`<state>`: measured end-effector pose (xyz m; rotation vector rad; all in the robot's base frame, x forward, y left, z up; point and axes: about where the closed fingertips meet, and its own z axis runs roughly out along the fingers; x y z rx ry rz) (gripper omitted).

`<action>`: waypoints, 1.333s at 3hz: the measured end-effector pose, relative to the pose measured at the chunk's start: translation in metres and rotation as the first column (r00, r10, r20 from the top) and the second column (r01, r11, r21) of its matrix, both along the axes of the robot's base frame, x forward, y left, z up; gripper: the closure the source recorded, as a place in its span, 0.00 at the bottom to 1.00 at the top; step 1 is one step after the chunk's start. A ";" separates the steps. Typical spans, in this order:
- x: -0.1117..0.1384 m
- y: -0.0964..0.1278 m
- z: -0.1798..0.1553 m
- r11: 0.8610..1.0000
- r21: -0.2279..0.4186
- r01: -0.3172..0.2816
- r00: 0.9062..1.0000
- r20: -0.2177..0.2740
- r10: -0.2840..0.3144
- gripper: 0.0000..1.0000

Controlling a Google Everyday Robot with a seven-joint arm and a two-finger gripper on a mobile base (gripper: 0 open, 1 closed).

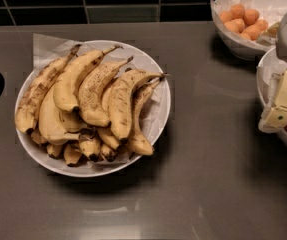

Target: Pick banana from white bowl

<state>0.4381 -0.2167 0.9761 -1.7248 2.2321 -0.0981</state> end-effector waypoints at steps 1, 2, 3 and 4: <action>0.000 0.000 0.000 1.000 0.000 0.000 1.000 0.000 0.000 0.00; -0.001 0.008 0.008 1.000 -0.012 -0.023 1.000 0.019 0.023 0.00; -0.011 0.033 0.028 0.987 -0.014 -0.159 0.986 0.049 0.159 0.00; -0.026 0.067 0.043 0.919 0.012 -0.394 0.918 0.049 0.393 0.00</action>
Offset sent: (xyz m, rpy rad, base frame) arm -0.0034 0.0157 0.0127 -0.0284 -0.0178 0.0543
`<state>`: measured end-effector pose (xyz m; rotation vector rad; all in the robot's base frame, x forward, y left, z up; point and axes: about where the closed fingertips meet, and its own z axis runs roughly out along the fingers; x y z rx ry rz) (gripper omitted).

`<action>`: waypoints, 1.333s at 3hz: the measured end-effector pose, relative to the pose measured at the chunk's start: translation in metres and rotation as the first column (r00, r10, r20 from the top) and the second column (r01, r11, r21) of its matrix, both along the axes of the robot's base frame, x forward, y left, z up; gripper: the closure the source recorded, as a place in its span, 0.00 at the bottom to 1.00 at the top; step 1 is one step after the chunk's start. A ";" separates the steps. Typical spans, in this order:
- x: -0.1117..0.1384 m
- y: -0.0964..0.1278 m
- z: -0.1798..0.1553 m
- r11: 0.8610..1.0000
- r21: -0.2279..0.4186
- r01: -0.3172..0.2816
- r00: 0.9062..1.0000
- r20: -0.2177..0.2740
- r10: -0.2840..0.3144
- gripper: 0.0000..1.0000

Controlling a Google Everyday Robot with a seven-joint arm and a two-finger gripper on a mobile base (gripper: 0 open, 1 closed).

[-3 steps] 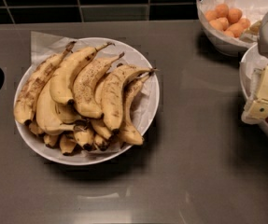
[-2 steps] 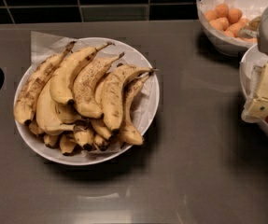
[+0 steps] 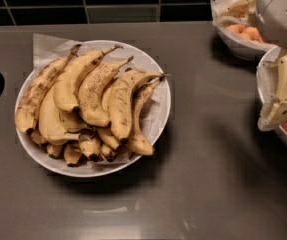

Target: Pick banana from white bowl

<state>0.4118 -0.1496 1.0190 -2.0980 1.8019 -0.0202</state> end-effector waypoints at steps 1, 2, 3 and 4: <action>-0.002 0.004 0.006 0.997 -0.013 -0.079 0.996 0.041 0.080 0.00; -0.001 0.009 0.012 0.996 -0.013 -0.090 0.994 0.066 0.091 0.00; 0.001 0.051 0.007 0.973 -0.061 -0.225 0.971 0.065 0.228 0.00; 0.004 0.102 -0.007 0.911 -0.091 -0.402 0.913 0.025 0.406 0.00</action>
Offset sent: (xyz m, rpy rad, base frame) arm -0.0022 0.0037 0.0057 -0.0109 -0.0370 0.0801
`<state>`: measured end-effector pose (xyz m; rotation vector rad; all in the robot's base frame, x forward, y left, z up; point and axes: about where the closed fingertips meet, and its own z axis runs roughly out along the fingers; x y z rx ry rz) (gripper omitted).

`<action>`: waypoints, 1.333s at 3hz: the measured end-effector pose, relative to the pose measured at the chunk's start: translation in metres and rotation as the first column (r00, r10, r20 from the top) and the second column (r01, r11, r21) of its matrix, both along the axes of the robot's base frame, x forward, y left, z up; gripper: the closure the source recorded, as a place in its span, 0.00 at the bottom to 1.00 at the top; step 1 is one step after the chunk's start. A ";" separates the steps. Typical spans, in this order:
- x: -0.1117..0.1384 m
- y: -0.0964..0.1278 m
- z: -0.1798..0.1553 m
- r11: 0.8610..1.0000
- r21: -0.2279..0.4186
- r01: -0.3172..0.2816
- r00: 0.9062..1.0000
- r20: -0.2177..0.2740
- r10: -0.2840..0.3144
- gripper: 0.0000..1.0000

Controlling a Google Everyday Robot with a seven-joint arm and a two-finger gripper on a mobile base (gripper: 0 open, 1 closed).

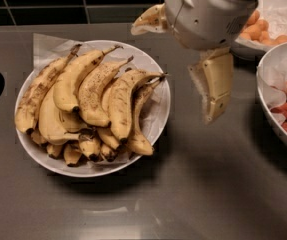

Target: Pick banana from white bowl

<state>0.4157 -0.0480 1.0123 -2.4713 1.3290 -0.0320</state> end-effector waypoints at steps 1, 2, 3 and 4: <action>0.006 0.041 -0.003 0.993 -0.006 -0.122 0.992 0.030 0.122 0.00; 0.006 0.041 -0.003 0.993 -0.006 -0.122 0.992 0.030 0.122 0.00; 0.006 0.049 0.005 0.990 -0.005 -0.139 0.989 0.058 0.139 0.00; 0.017 0.080 0.008 0.973 -0.046 -0.227 0.972 0.056 0.229 0.00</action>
Offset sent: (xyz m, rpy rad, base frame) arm 0.0054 0.0324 -0.0088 -0.0150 -0.0040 0.1082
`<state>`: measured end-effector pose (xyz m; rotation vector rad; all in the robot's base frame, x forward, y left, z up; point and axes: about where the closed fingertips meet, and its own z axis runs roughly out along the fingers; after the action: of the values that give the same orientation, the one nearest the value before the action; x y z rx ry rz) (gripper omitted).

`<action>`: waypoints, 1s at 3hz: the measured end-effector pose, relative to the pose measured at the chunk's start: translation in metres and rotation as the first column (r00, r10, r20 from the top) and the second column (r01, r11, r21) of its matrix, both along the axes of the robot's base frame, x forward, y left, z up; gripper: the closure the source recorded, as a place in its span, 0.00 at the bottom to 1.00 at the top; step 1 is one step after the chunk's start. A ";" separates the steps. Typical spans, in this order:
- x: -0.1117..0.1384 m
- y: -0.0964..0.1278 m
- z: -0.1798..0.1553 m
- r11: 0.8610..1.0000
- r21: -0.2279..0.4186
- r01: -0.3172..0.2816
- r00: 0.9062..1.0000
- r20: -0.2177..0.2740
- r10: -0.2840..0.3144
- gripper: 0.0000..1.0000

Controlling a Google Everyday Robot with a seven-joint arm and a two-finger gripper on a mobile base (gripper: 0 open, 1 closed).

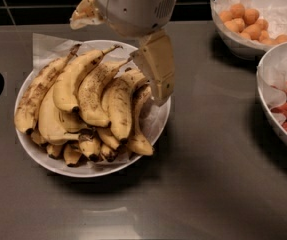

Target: Pick banana from white bowl

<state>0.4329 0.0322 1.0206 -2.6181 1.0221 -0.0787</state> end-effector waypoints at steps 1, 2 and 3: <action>0.020 0.057 -0.001 0.989 -0.036 -0.144 0.989 0.014 0.144 0.00; 0.036 0.102 -0.016 0.968 -0.056 -0.244 0.970 -0.001 0.244 0.00; 0.044 0.123 -0.038 0.953 -0.085 -0.290 0.957 -0.039 0.287 0.00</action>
Offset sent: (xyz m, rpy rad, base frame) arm 0.0030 0.0555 -0.0537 -0.4407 0.3035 0.3894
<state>0.4773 0.1550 0.9827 -2.8276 0.6460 -0.0214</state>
